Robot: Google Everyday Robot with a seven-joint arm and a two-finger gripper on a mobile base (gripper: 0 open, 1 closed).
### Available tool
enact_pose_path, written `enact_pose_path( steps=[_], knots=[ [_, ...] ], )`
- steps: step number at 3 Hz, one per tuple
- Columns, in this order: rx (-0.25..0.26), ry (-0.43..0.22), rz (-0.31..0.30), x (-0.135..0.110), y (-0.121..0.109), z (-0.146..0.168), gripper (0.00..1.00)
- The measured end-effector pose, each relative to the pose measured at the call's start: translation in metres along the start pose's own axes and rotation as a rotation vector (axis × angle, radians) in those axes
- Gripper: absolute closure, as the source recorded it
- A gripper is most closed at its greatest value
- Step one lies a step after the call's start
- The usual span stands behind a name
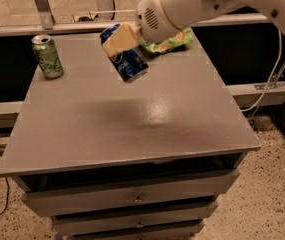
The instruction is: Place pepsi can upright
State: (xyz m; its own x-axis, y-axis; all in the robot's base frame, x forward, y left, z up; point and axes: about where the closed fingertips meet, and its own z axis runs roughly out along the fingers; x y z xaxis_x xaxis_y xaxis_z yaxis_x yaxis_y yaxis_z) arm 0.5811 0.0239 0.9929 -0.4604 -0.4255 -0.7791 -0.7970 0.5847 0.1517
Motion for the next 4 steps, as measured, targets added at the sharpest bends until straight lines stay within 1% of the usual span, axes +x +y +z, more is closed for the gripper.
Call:
enact_pose_path(
  steps=[1, 2, 3, 4],
  knots=[
    [-0.118, -0.141, -0.019, 0.006, 0.003, -0.013, 1.0],
    [-0.202, -0.282, -0.039, 0.022, -0.008, -0.023, 1.0],
    [-0.271, -0.418, -0.108, 0.044, -0.015, -0.028, 1.0],
    [-0.328, -0.547, -0.241, 0.059, -0.009, -0.029, 1.0]
  ],
)
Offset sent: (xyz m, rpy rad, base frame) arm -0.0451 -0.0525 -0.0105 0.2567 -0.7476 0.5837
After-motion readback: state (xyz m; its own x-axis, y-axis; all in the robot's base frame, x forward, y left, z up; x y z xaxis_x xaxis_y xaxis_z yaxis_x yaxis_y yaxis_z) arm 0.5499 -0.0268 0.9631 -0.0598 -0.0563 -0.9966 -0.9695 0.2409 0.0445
